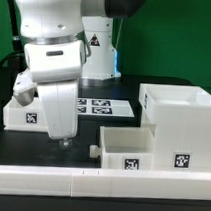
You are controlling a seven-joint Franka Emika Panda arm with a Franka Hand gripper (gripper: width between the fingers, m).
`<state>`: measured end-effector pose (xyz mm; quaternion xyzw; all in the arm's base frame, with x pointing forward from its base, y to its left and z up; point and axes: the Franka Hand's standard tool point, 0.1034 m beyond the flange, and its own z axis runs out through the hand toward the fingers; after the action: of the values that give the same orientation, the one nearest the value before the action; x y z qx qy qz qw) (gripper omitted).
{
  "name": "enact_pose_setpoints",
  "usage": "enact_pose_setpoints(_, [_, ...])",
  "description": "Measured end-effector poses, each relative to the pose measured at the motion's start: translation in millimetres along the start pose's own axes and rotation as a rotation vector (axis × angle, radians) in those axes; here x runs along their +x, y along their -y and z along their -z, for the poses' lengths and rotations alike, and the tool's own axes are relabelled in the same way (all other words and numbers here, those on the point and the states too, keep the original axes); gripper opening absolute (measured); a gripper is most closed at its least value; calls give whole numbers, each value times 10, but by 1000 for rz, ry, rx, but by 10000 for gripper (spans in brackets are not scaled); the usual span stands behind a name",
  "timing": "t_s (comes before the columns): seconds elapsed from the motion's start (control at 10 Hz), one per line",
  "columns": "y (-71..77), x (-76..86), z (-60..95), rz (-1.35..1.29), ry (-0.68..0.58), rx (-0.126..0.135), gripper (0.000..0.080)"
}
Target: Assemble drawer
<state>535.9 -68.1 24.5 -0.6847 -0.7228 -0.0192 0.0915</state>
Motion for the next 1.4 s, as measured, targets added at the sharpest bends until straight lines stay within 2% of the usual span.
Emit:
enact_pose_setpoints(0.1, [-41, 95, -26, -19, 1, -5, 649])
enact_pose_setpoints(0.4, [-72, 357, -100, -67, -11, 3, 649])
enact_pose_setpoints(0.9, [-148, 781, -110, -150, -27, 4, 649])
enact_pose_setpoints(1.2, [-189, 907, -98, -179, -32, 1, 649])
enact_pose_setpoints(1.4, [-191, 907, -93, -185, -32, 1, 649])
